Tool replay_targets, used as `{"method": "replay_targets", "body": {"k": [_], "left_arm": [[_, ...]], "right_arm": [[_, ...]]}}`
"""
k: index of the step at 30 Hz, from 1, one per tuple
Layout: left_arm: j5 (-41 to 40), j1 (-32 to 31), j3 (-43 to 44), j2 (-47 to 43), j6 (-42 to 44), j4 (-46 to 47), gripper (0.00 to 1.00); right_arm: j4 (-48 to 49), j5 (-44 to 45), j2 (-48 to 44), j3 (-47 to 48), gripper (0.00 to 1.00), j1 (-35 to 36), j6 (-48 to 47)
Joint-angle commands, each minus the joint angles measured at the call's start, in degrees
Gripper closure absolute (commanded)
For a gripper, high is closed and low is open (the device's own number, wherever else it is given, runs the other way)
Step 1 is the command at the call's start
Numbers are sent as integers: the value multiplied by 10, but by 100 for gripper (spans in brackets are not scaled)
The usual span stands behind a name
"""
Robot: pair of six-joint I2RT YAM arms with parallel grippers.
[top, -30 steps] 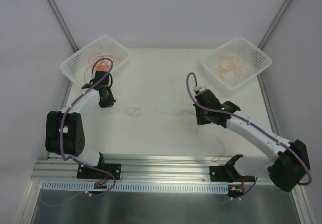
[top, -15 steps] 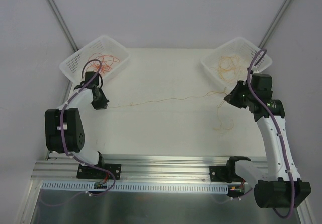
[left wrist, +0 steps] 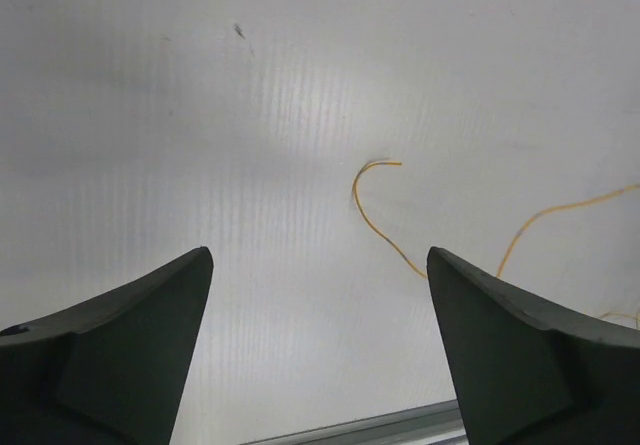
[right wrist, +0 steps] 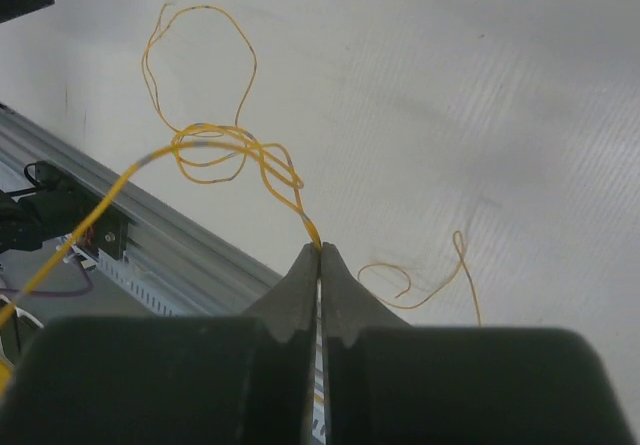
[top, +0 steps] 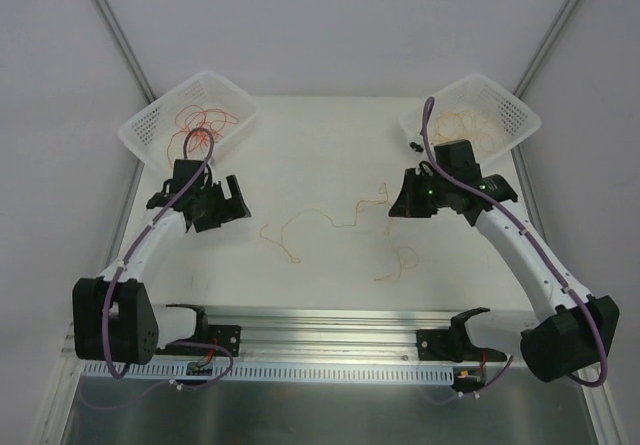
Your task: Untangle the cables
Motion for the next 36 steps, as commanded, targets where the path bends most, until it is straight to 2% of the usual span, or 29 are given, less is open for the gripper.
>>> {"method": "replay_targets", "body": {"k": [1, 3, 7, 8, 11, 14, 18, 22, 25, 29, 32, 33, 34, 36], "left_arm": [[63, -12, -23, -65, 41, 9, 8], [83, -32, -24, -88, 71, 21, 4], [158, -106, -22, -135, 137, 71, 3], [187, -139, -22, -135, 147, 83, 3], [202, -199, -19, -122, 155, 131, 2], [184, -251, -12, -101, 146, 180, 3], [127, -349, -17, -75, 128, 263, 6], [92, -411, -22, -40, 124, 332, 11], [56, -435, -25, -17, 126, 368, 18], [53, -441, -26, 14, 111, 407, 30], [53, -446, -15, 34, 107, 410, 50], [54, -447, -13, 36, 107, 409, 60], [53, -448, -12, 36, 106, 408, 77], [49, -447, -10, 30, 104, 397, 95]], "right_arm": [[10, -16, 13, 18, 99, 26, -18], [4, -17, 20, 29, 99, 36, -27], [-5, -23, 27, 42, 99, 53, -42], [-5, -26, 27, 43, 99, 53, -42], [-5, -32, 25, 45, 99, 60, -36], [-4, -32, 22, 48, 99, 65, -26], [5, -27, 14, 47, 99, 71, 1], [17, -23, 5, 41, 99, 76, 28], [27, -19, -2, 33, 99, 80, 45], [41, -16, -15, 20, 99, 83, 64], [43, -11, -22, 15, 99, 85, 69], [44, -9, -23, 12, 99, 85, 70], [42, -3, -24, 11, 99, 85, 67], [34, 22, -27, 6, 99, 85, 62]]}}
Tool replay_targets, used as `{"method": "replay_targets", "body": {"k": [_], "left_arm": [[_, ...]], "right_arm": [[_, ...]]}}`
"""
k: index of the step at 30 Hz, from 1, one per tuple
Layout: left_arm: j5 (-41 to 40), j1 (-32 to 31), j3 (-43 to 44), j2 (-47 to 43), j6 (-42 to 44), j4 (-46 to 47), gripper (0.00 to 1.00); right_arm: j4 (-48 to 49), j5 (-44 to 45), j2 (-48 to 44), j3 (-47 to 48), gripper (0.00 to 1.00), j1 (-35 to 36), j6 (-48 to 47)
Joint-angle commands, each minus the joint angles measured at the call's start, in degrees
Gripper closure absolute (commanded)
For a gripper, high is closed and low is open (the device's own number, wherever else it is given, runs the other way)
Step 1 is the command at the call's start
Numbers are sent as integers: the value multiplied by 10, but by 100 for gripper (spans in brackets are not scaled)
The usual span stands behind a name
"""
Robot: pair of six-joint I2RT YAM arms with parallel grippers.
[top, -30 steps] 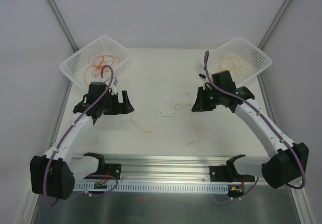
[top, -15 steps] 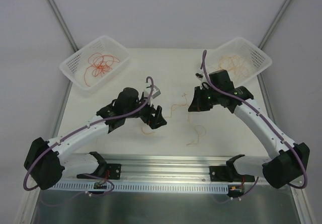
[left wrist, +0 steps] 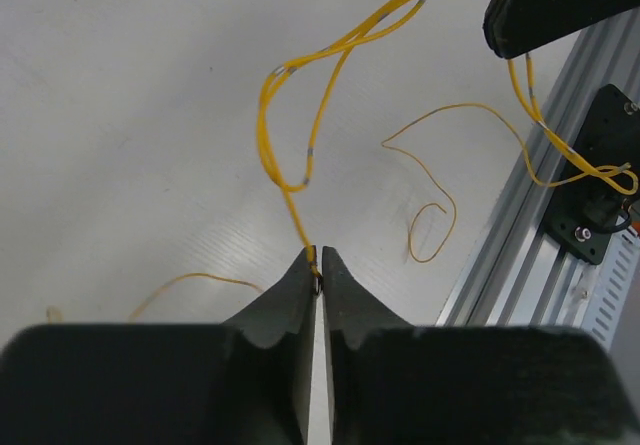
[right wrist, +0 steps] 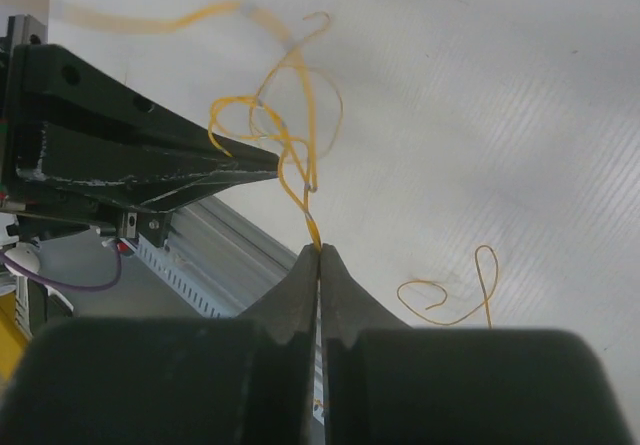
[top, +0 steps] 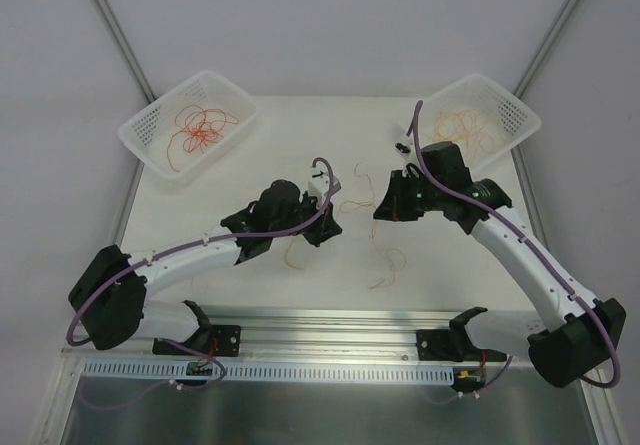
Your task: Untangle the cables
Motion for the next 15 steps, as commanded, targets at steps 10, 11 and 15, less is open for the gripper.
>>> {"method": "replay_targets", "body": {"k": [10, 11, 15], "left_arm": [[8, 40, 17, -114, -52, -149, 100], [19, 54, 13, -123, -62, -161, 100], [41, 115, -11, -184, -75, -224, 100]], "right_arm": [[-57, 168, -23, -17, 99, -91, -7], [-59, 169, -23, -18, 99, -105, -6], [-64, 176, -15, -14, 99, -169, -5]]}}
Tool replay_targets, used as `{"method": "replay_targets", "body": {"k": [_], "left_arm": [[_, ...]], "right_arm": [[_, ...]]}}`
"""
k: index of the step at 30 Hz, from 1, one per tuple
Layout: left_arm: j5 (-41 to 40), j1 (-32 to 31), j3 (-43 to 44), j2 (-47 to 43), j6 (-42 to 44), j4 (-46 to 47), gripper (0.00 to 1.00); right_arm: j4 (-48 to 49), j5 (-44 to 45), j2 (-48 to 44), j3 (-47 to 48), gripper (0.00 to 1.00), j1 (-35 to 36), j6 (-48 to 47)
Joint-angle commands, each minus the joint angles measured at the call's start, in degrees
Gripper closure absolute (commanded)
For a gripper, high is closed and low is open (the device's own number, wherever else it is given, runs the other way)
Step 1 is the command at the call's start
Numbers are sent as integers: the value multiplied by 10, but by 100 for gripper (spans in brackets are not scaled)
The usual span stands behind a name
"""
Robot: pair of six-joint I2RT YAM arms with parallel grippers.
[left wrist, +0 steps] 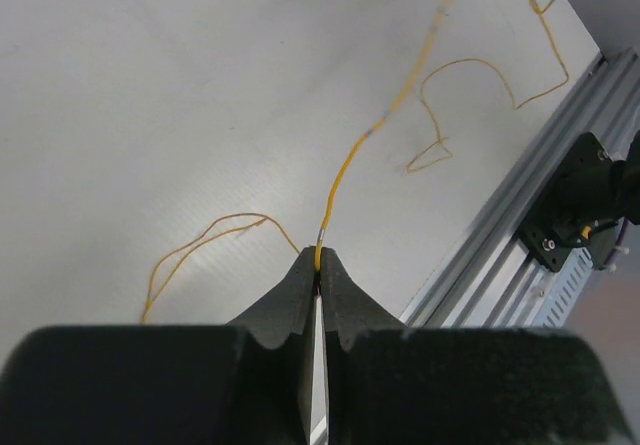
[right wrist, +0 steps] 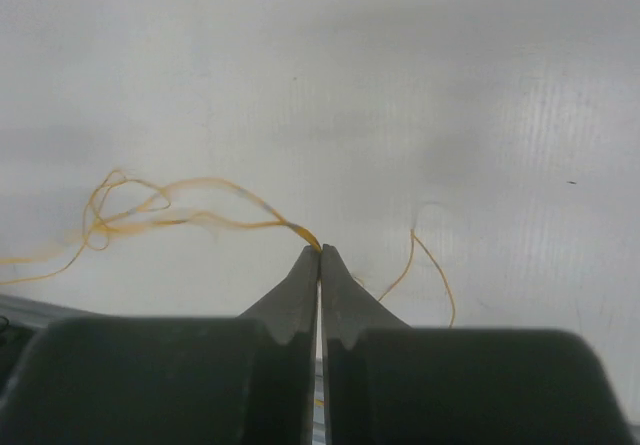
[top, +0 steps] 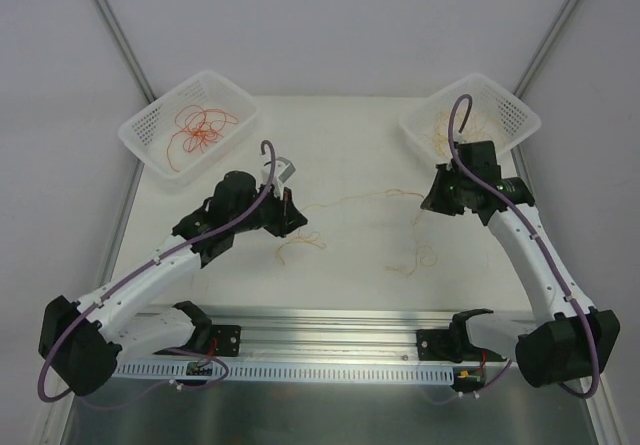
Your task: Untangle the cables
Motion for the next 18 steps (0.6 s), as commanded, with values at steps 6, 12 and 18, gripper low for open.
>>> {"method": "replay_targets", "body": {"k": [6, 12, 18], "left_arm": [[-78, 114, -1, -93, -17, -176, 100], [-189, 178, 26, -86, -18, -261, 100], [-131, 179, 53, -62, -28, -249, 100]], "right_arm": [[-18, 27, 20, 19, 99, -79, 3], [-10, -16, 44, 47, 99, -91, 5], [12, -63, 82, 34, 96, -69, 11]]}}
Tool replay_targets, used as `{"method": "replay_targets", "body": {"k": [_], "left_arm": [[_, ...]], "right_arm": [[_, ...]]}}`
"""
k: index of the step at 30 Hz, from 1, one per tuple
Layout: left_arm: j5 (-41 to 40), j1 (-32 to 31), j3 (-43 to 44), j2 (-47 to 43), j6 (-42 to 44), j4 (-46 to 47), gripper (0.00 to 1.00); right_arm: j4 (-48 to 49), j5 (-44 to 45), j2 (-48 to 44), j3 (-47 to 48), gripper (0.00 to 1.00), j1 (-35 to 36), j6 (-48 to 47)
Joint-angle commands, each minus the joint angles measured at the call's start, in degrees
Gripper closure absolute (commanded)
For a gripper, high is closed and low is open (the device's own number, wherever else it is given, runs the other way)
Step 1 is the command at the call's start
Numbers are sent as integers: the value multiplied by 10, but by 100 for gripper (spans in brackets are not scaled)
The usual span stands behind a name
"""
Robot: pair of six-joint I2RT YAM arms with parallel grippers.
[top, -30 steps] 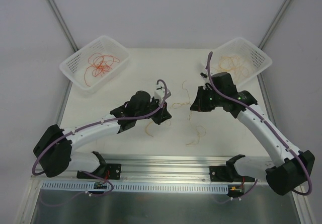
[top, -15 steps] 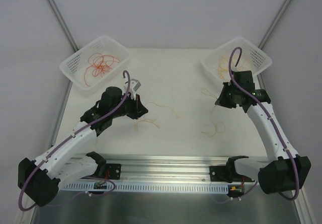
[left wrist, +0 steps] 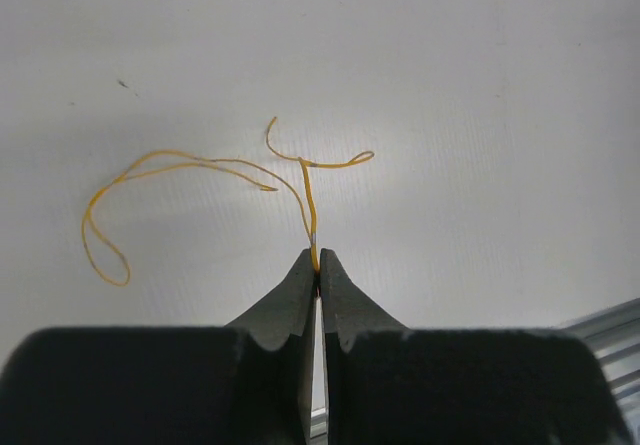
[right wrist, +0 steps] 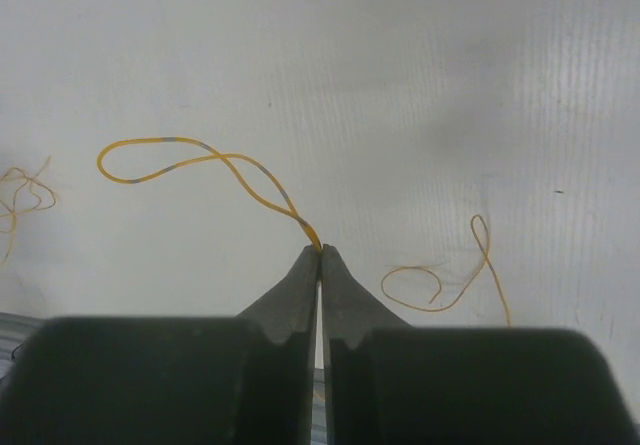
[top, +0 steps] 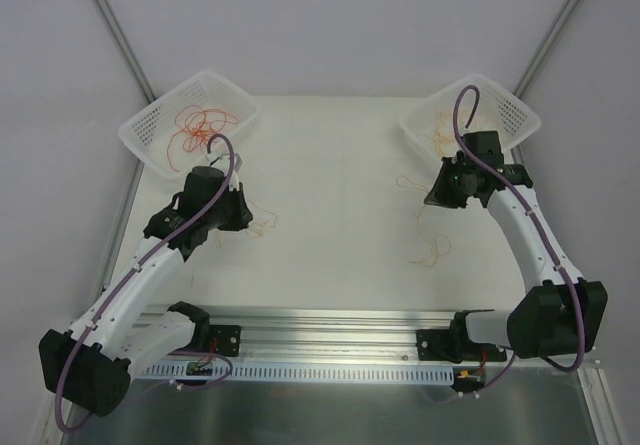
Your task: Untangle the cables
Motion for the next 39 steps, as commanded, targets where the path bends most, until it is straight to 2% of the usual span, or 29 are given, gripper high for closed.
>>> {"method": "replay_targets", "body": {"k": [1, 4, 5, 6, 8, 13, 14, 19, 23, 27, 32, 39], "left_arm": [[23, 1, 38, 16, -12, -3, 100], [43, 1, 45, 26, -17, 2, 100], [49, 1, 46, 30, -20, 4, 100], [54, 1, 47, 33, -23, 9, 100], [73, 1, 51, 37, -30, 12, 100], [117, 0, 64, 53, -60, 30, 100], [139, 0, 70, 59, -65, 33, 100], [190, -9, 97, 79, -99, 61, 100], [205, -31, 134, 104, -111, 71, 100], [208, -53, 161, 117, -137, 83, 100], [213, -83, 201, 135, -174, 96, 100], [221, -107, 227, 144, -201, 97, 100]], "right_arm": [[22, -39, 25, -5, 95, 20, 10], [45, -49, 45, -33, 75, 45, 15], [50, -51, 48, -39, 57, 53, 15], [54, -52, 51, -41, 52, 70, 14], [66, -49, 46, -47, 43, 88, 13], [105, -52, 14, -50, 35, 159, -21], [114, -53, 0, -53, 31, 182, -27], [227, -107, -43, -92, 25, 247, -45], [280, -102, -51, -95, 20, 309, -44], [337, -101, -42, -91, 19, 354, -42], [363, -57, -20, -82, 17, 399, -55], [387, -36, 5, -74, 17, 419, -89]]}}
